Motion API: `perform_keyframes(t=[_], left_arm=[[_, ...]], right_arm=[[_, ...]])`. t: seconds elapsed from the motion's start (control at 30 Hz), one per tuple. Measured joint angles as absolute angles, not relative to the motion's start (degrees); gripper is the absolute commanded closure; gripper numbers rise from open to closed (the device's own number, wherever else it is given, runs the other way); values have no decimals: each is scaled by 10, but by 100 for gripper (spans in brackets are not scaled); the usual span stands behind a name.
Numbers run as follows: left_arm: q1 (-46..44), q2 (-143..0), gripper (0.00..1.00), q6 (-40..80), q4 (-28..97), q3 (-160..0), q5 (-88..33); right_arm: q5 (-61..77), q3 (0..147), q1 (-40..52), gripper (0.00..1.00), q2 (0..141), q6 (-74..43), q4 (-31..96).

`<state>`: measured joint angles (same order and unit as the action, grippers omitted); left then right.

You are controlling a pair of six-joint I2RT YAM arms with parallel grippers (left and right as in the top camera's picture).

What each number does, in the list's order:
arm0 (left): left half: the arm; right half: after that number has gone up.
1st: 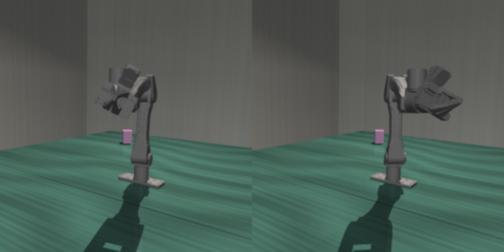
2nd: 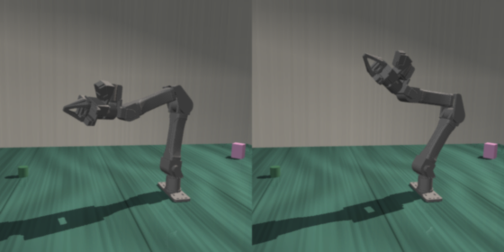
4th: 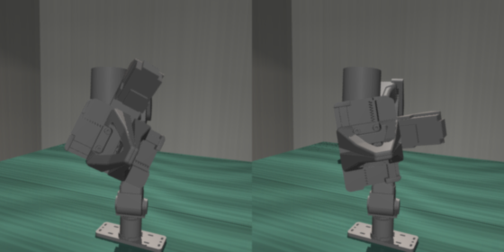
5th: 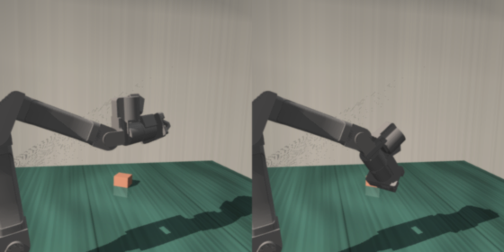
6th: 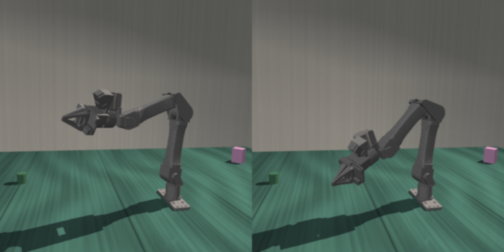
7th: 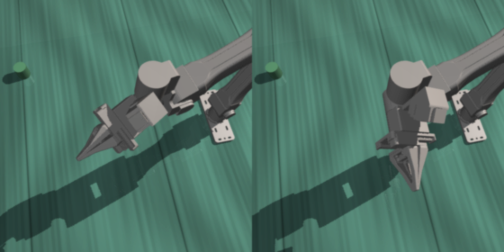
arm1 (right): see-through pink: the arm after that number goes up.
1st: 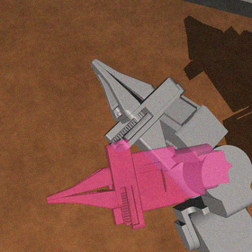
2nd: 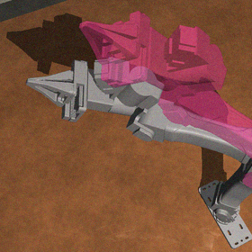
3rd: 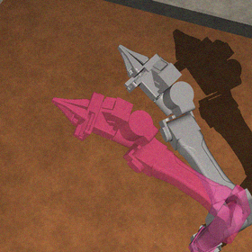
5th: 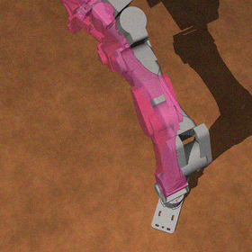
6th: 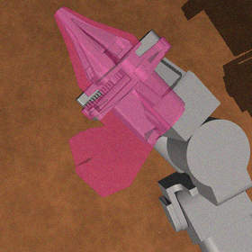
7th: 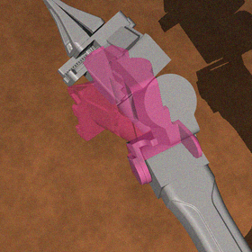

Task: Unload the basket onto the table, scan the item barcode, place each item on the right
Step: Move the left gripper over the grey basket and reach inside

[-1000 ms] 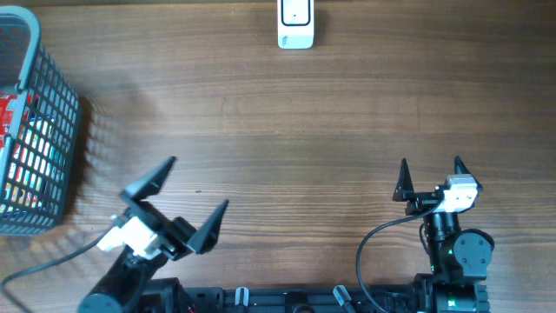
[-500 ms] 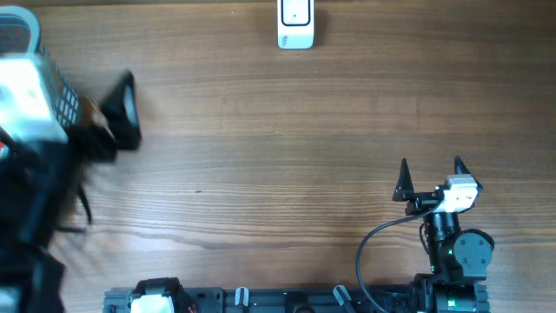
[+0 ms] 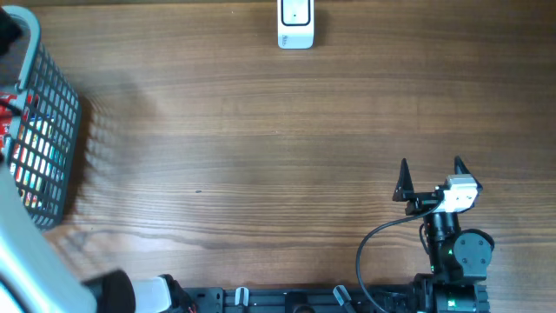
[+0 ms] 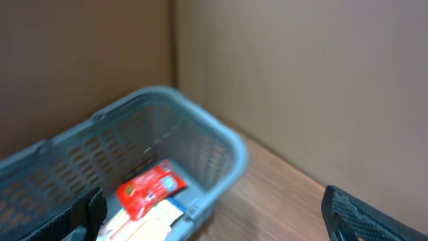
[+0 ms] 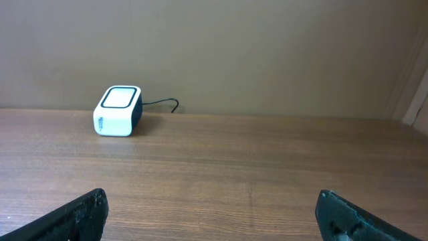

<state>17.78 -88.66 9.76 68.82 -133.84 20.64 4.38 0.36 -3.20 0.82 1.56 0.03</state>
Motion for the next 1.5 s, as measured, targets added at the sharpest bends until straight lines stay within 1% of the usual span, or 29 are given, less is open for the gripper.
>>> perform_keyframes(t=[0.13, 0.23, 0.4, 0.83, 1.07, 1.33, 1.5], left_arm=[[245, -954, 0, 133, 669, -1338, 215], [285, -979, 0, 143, 669, -1338, 216], [331, -1009, 0, 145, 701, -1338, 215], [479, -1153, 0, 116, 755, -1338, 72], [494, -1176, 0, 83, 778, -1338, -44], [493, -1247, 0, 50, 806, -1313, -74], [493, -1255, 0, 45, 797, -1266, -74]], right_arm=[[44, 4, -32, 0, 8, 16, 0], [44, 4, -32, 0, 8, 16, 0], [44, 4, -32, 0, 8, 16, 0], [44, 4, -32, 0, 8, 16, 0], [44, 4, -32, 0, 8, 16, 0], [44, 4, -32, 1, 8, 16, 0], [44, 4, -32, 0, 8, 16, 0]])
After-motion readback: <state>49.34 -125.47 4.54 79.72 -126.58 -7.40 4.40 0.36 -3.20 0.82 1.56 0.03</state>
